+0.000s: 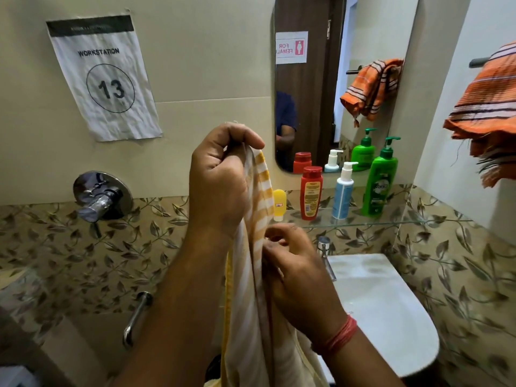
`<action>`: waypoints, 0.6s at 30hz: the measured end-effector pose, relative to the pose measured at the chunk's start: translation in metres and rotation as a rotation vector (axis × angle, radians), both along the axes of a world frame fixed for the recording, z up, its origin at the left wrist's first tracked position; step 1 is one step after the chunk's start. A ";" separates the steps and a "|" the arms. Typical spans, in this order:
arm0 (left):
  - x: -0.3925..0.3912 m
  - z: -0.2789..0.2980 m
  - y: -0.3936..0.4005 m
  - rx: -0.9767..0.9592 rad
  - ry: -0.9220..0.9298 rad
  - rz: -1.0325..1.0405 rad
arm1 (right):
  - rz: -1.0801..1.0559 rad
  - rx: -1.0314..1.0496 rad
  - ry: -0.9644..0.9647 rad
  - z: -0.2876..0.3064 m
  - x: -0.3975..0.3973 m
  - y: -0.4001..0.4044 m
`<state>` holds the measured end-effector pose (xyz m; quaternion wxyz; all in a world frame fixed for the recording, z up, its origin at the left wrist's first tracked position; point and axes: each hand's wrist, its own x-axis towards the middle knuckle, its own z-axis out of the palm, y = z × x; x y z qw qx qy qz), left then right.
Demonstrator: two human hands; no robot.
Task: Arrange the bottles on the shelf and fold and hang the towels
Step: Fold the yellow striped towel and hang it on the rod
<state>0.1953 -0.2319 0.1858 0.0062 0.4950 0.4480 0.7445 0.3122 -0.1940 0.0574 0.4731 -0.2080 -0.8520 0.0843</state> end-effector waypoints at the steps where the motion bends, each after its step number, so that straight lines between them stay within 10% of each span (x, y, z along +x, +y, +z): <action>1: -0.001 -0.002 -0.001 -0.006 -0.002 -0.006 | -0.074 0.045 0.013 0.001 -0.005 -0.004; 18: -0.007 -0.010 -0.014 -0.020 0.005 -0.048 | -0.022 -0.231 -0.081 -0.018 -0.021 -0.005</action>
